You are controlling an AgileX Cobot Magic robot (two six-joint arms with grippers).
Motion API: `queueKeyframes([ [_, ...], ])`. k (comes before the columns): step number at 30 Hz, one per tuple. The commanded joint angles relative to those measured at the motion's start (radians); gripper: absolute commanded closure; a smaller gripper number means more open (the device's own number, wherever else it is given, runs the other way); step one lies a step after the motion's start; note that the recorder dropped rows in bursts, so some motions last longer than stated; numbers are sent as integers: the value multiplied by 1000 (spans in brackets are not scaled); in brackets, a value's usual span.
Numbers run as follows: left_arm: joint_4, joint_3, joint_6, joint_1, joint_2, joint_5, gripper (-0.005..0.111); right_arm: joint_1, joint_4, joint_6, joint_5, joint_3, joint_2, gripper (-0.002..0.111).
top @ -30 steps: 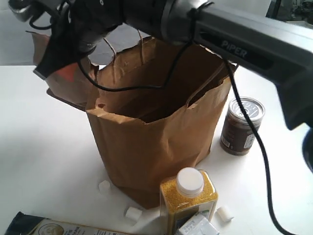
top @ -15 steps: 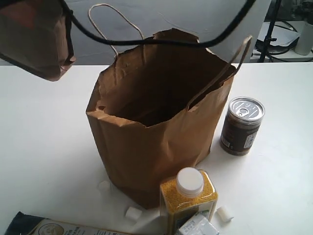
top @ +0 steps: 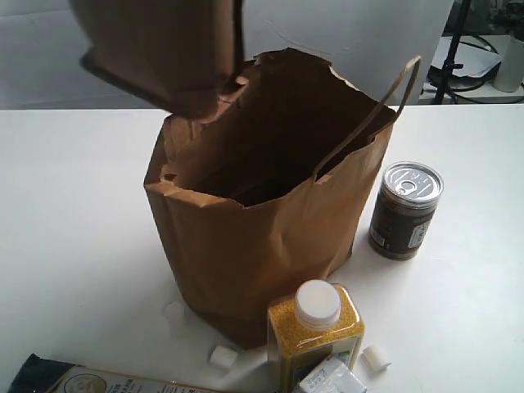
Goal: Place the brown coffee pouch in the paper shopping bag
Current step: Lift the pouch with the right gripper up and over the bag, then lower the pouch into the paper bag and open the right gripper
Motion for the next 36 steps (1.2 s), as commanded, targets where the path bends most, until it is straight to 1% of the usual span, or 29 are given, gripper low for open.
queueKeyframes([
  [1, 5, 4, -3, 4, -3, -2, 107, 0, -157, 113, 45, -7, -31, 108],
  [8, 5, 4, -3, 4, -3, -2, 107, -7, -248, 162, 45, 26, -15, 108],
  [10, 5, 4, -3, 4, -3, -2, 107, -19, -266, 210, 45, 89, -15, 108],
  [20, 5, 4, -3, 4, -3, -2, 107, -19, -278, 285, 45, 320, -15, 108],
  [27, 5, 4, -3, 4, -3, -2, 107, -19, -302, 355, 41, 387, -15, 108],
  [28, 5, 4, -3, 4, -3, -2, 107, -19, -311, 367, 41, 387, -15, 107],
  [30, 5, 4, -3, 4, -3, -2, 107, -19, -321, 369, 34, 387, -15, 98],
  [31, 5, 4, -3, 4, -3, -2, 107, -19, -324, 369, 26, 387, -15, 90],
  [35, 5, 4, -3, 4, -3, -2, 107, -19, -322, 369, 11, 387, -15, 48],
  [36, 5, 4, -3, 4, -3, -2, 107, -19, -324, 369, 9, 387, -15, 40],
])
